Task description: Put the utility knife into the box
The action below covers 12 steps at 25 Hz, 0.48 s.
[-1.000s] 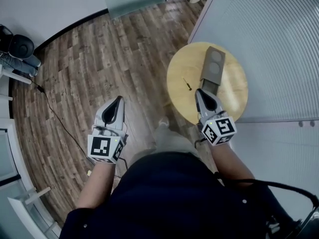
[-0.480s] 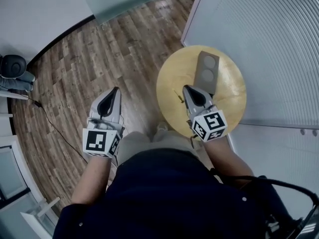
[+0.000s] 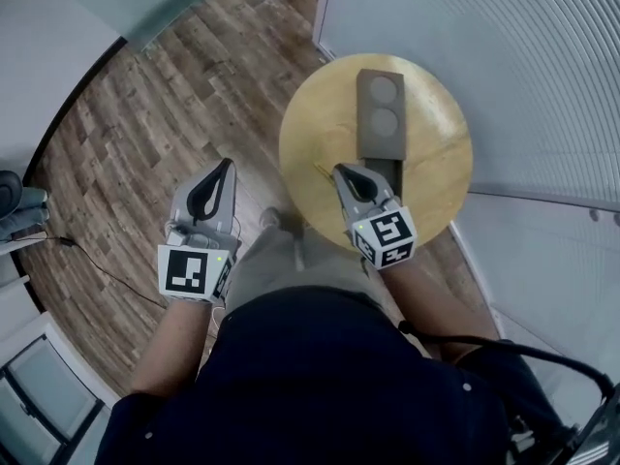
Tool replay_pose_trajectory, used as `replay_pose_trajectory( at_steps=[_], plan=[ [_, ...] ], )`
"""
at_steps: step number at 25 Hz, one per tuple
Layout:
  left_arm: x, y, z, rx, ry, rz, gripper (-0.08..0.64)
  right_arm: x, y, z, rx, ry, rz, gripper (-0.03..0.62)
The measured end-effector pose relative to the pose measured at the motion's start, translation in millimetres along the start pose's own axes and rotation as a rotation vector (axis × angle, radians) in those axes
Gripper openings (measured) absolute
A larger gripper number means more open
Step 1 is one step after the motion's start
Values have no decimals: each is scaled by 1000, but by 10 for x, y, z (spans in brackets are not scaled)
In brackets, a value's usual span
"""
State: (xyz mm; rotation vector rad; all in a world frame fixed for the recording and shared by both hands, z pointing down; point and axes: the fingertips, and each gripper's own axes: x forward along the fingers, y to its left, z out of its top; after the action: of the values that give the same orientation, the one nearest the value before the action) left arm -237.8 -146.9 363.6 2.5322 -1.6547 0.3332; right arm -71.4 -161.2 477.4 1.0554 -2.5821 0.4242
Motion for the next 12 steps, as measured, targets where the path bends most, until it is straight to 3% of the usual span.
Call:
replay_pose_trajectory(
  at_steps=[3,5,12],
  plan=[
    [323,11,-348,-2,63,-47,3,88,-103,-323,43,52,-44,15],
    [511,7,-560,-15,99,-72,3,181,-151,-553,56,96,-58,59],
    [886,-163,-913,-11,141,-190,3,456,-343,-1122,87,207,-111,118]
  ],
)
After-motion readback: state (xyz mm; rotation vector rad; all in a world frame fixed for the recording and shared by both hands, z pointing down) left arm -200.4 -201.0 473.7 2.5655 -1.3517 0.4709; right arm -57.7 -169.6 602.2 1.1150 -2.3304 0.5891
